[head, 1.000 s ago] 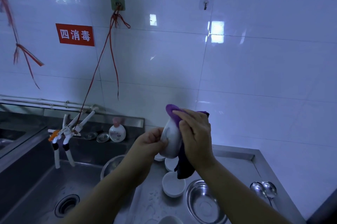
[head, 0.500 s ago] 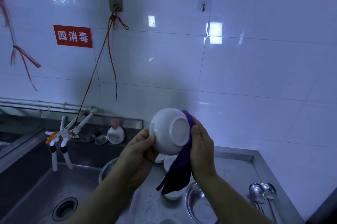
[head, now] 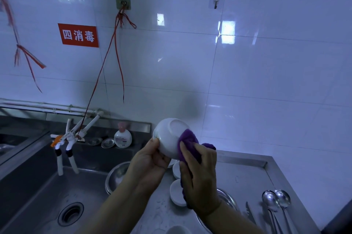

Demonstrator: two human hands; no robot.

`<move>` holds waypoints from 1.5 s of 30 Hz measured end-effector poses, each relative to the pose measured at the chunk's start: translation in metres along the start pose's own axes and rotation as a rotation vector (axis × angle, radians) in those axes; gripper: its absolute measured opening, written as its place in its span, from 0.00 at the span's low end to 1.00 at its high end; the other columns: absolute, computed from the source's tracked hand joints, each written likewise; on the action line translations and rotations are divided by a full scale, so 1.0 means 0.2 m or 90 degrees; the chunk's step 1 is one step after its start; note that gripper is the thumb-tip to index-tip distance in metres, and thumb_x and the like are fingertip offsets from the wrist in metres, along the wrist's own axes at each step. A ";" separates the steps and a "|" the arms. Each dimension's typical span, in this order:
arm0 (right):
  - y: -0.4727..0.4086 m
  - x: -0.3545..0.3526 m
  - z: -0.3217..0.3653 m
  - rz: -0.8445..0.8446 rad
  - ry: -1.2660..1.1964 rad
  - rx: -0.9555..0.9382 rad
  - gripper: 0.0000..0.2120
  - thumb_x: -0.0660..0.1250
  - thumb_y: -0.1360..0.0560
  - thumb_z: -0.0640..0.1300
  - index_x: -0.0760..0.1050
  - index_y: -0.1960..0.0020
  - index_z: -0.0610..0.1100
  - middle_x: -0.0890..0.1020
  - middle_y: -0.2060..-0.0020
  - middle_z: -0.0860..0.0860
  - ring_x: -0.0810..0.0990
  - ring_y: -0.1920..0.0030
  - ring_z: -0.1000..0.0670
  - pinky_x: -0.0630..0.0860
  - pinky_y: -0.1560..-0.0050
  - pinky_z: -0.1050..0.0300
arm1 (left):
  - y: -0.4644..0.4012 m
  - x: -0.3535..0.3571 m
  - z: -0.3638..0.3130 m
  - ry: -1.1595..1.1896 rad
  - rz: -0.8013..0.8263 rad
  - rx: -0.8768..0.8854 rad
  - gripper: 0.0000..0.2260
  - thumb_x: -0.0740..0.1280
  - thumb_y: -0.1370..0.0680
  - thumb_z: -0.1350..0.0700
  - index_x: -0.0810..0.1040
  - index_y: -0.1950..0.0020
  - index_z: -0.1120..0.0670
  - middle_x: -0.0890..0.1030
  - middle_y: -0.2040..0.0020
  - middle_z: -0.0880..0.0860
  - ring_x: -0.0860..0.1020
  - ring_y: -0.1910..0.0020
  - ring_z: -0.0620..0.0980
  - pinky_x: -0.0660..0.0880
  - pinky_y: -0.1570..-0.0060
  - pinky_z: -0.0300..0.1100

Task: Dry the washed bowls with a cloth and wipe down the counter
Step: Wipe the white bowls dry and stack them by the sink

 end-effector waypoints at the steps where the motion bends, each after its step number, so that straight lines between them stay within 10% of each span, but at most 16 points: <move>1: -0.02 0.01 0.00 0.008 0.022 -0.016 0.16 0.57 0.19 0.48 0.71 0.34 0.43 0.71 0.42 0.46 0.69 0.44 0.48 0.68 0.39 0.59 | 0.00 0.00 0.01 -0.004 -0.002 -0.008 0.13 0.56 0.20 0.58 0.73 0.39 0.61 0.82 0.47 0.63 0.83 0.53 0.56 0.81 0.55 0.49; 18: 0.03 -0.02 -0.07 0.088 0.110 -0.220 0.13 0.63 0.22 0.49 0.71 0.37 0.53 0.70 0.43 0.49 0.69 0.46 0.47 0.78 0.51 0.51 | -0.02 -0.02 0.11 -0.010 -0.057 -0.078 0.10 0.60 0.23 0.59 0.75 0.48 0.65 0.82 0.61 0.61 0.82 0.64 0.53 0.82 0.64 0.43; 25: 0.09 -0.06 -0.25 0.060 0.024 -0.121 0.07 0.56 0.19 0.49 0.70 0.44 0.51 0.67 0.44 0.45 0.67 0.45 0.45 0.73 0.48 0.59 | -0.05 -0.04 0.17 0.019 -0.104 -0.053 0.11 0.57 0.19 0.60 0.75 0.46 0.64 0.83 0.55 0.64 0.79 0.50 0.58 0.80 0.59 0.51; 33: 0.11 -0.09 -0.49 0.106 -0.168 0.047 0.12 0.53 0.18 0.51 0.69 0.43 0.45 0.70 0.44 0.46 0.72 0.47 0.47 0.75 0.48 0.55 | -0.08 -0.14 0.31 0.034 -0.156 -0.035 0.21 0.58 0.21 0.61 0.84 0.67 0.63 0.85 0.62 0.60 0.84 0.66 0.52 0.81 0.70 0.44; 45: 0.29 0.18 -0.59 0.374 -0.155 0.130 0.12 0.64 0.27 0.37 0.80 0.46 0.37 0.79 0.51 0.42 0.76 0.51 0.43 0.73 0.51 0.56 | -0.05 -0.54 0.23 -0.365 -0.377 0.050 0.09 0.58 0.20 0.64 0.78 0.51 0.61 0.83 0.58 0.59 0.80 0.58 0.57 0.77 0.60 0.50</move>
Point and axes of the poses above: each hand's wrist, its own y-axis away from the middle knuckle, its own x-axis out of the palm, z = x × y, the point moved 3 cm from there along -y, towards the middle knuckle
